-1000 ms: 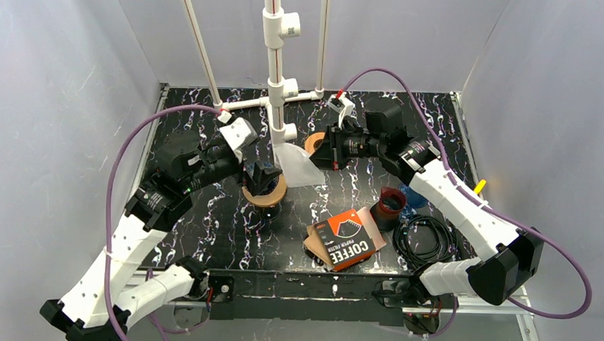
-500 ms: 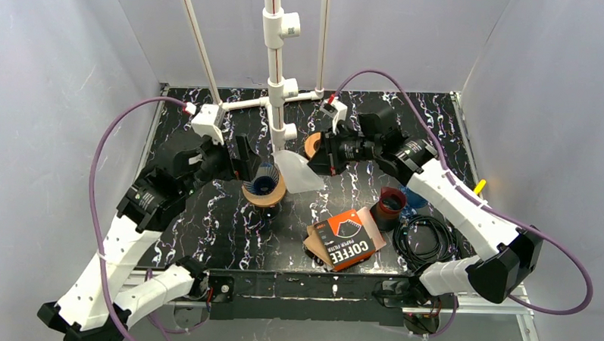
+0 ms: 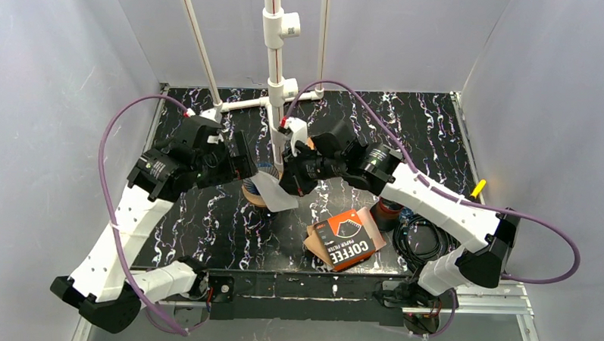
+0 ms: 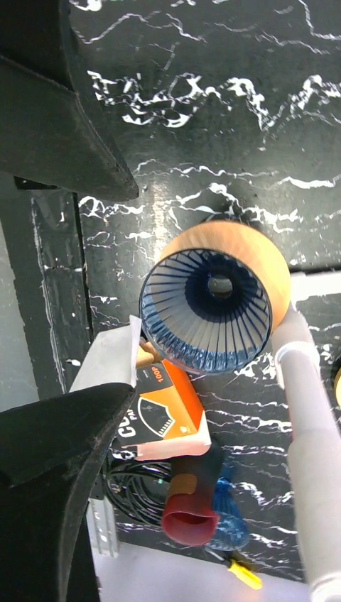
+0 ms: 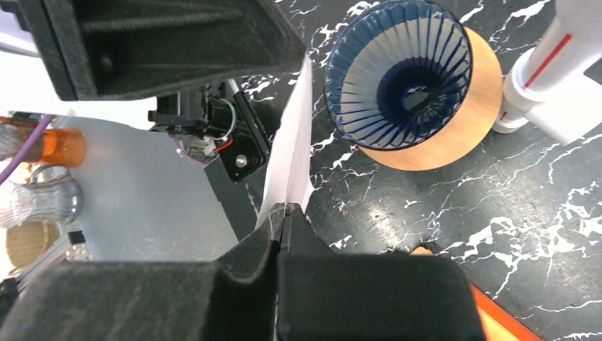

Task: Place the coffee filter in the dripper
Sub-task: Place the coffee filter in the coffee dripper.

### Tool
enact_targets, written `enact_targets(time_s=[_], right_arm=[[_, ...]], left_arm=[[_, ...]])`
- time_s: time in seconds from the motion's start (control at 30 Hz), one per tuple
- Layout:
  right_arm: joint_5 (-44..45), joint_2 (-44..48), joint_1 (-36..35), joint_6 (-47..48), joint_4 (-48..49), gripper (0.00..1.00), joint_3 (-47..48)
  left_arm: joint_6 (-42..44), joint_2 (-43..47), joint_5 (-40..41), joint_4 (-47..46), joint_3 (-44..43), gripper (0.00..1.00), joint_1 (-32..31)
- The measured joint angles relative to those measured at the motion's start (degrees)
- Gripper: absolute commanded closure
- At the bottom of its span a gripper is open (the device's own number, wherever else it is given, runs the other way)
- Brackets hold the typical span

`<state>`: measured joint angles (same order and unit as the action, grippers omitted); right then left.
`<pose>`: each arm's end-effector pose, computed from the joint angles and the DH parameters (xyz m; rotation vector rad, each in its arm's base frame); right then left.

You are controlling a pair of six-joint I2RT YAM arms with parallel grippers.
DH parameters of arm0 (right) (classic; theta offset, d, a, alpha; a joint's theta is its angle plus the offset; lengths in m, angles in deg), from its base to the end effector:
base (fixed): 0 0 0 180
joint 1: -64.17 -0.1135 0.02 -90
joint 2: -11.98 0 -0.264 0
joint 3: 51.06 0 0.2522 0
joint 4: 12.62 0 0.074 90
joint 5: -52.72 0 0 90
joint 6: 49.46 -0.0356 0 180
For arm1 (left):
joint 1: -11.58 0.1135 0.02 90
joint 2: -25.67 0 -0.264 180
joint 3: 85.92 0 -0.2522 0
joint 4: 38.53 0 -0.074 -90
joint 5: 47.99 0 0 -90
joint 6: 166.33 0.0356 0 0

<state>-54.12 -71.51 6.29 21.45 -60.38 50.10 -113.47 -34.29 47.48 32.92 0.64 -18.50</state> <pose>0.1635 0.2798 0.3982 -0.9350 2.0736 1.0754 0.1613 -0.0895 0.4138 -0.1937 2.2754 -0.5259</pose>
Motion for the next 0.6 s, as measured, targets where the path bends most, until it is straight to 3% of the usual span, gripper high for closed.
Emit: enact_targets(time_s=[0.33,0.6], right_arm=[[9.6,-0.7,-1.0,-3.6,-0.7,0.99,0.8],[12.8,-1.6,-1.0,-7.2,-0.5,0.99,3.6]], left_arm=[[-6.4,-2.6,0.0,13.4,-9.8,0.02,6.3],[-15.6,-0.7,-6.3,14.3,-11.4,0.02,6.4]])
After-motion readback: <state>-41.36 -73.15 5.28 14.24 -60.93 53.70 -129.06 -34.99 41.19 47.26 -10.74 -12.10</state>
